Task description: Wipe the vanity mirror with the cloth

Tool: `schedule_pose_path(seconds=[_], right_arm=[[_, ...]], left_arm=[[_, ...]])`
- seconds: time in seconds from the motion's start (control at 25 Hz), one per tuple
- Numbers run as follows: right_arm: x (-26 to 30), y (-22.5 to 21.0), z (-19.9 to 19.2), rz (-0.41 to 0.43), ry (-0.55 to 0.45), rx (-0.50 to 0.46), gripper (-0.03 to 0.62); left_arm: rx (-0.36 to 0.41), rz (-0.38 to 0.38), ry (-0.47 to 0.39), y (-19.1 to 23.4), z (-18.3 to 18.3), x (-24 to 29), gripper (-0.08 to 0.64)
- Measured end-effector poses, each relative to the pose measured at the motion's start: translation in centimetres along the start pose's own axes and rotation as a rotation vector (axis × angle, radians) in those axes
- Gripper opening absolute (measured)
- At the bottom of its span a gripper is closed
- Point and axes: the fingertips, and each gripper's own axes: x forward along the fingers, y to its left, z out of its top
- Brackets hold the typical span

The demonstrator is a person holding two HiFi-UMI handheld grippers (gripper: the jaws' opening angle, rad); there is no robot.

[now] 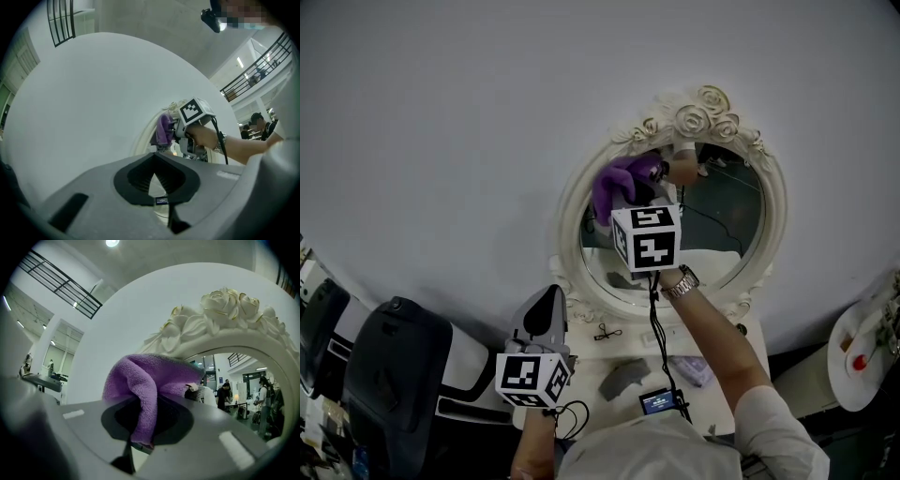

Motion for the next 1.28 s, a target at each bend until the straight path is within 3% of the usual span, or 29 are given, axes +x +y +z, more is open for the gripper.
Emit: schedule_pose_path(seconds=[0.2,0.44,0.64,1.04,1.28], right_arm=[[-0.7,1.3,-2.2,0.103,0.063,-0.010,0.057],[-4.3,-1.0,-2.5,0.077,0.036,0.017,0.058],[-7.7,-7.1,-3.3,-0.046,0.027,0.042,0.058],[-15.1,-21.9,-8.1,-0.348,0.123,0.082,0.058],[-17.2,-26.2,-10.8,-0.420,0.174,0.105,0.058]], left_arm=[[0.012,-0.017,0.004,-2.1,0.0,-0.2,0.000],[0.003,-0.041,0.014,-4.0,-0.5,0.2,0.000],[0.000,-0.128,0.027,-7.8,-1.2,2.2,0.000],[-0.006,-0.319,0.044,-15.9,-2.4,6.1,0.000],[-0.017,-0.343,0.054,-17.4,-3.4,7.1,0.000]])
